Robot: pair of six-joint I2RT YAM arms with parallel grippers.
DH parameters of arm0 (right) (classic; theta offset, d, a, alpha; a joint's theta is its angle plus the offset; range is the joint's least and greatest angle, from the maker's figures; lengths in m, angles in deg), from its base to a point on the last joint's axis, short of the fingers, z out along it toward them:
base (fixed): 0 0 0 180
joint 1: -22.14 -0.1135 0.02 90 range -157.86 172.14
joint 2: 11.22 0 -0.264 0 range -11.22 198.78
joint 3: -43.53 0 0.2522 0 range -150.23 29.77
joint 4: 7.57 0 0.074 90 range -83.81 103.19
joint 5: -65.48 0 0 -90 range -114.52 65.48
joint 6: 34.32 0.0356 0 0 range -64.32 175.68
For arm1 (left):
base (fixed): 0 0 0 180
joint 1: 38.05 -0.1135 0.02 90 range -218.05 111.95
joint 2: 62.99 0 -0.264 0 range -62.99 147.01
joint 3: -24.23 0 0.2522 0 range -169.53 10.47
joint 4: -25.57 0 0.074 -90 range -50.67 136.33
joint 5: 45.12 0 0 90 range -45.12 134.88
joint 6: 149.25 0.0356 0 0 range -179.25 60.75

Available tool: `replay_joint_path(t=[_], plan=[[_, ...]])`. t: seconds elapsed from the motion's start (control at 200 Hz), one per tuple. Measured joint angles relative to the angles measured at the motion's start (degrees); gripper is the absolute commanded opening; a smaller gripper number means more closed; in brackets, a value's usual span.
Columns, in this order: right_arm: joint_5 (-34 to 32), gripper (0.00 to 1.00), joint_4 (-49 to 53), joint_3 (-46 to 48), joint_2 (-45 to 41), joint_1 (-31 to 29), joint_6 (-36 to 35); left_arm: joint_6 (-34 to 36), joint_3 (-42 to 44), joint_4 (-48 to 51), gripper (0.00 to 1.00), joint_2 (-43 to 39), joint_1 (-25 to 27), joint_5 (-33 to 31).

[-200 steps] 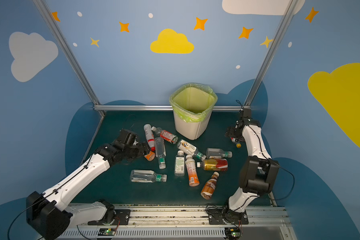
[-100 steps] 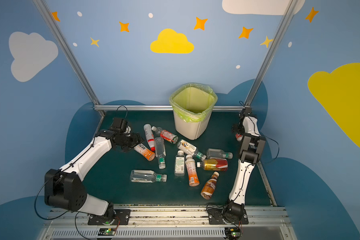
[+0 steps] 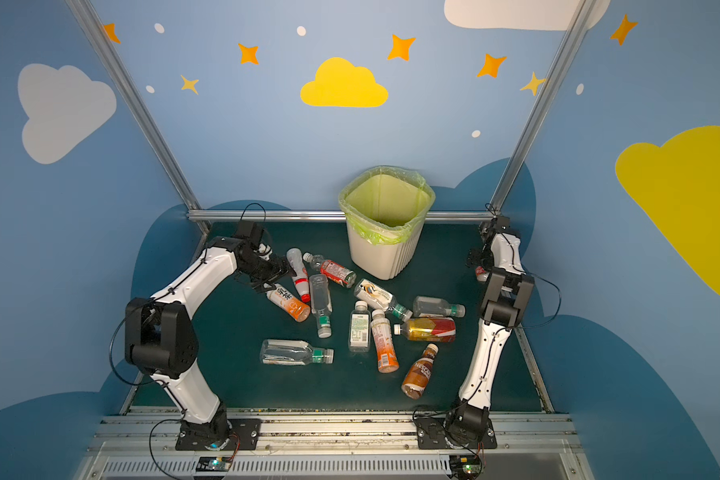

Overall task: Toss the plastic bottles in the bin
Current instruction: 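Grasp the far-corner clear bottle with the right gripper while the left arm reaches forward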

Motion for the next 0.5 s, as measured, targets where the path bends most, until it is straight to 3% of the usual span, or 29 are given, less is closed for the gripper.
replay_joint_path(t=[0.17, 0.496], plan=[[1.33, 0.89, 0.02, -0.68, 0.13, 0.0, 1.51, 0.61, -0.11, 1.03, 0.81, -0.09, -0.02, -0.04], [5.18, 0.64, 0.07, -1.51, 0.17, 0.0, 3.32, 1.36, -0.11, 2.14, 0.81, -1.22, -0.04, -0.44]])
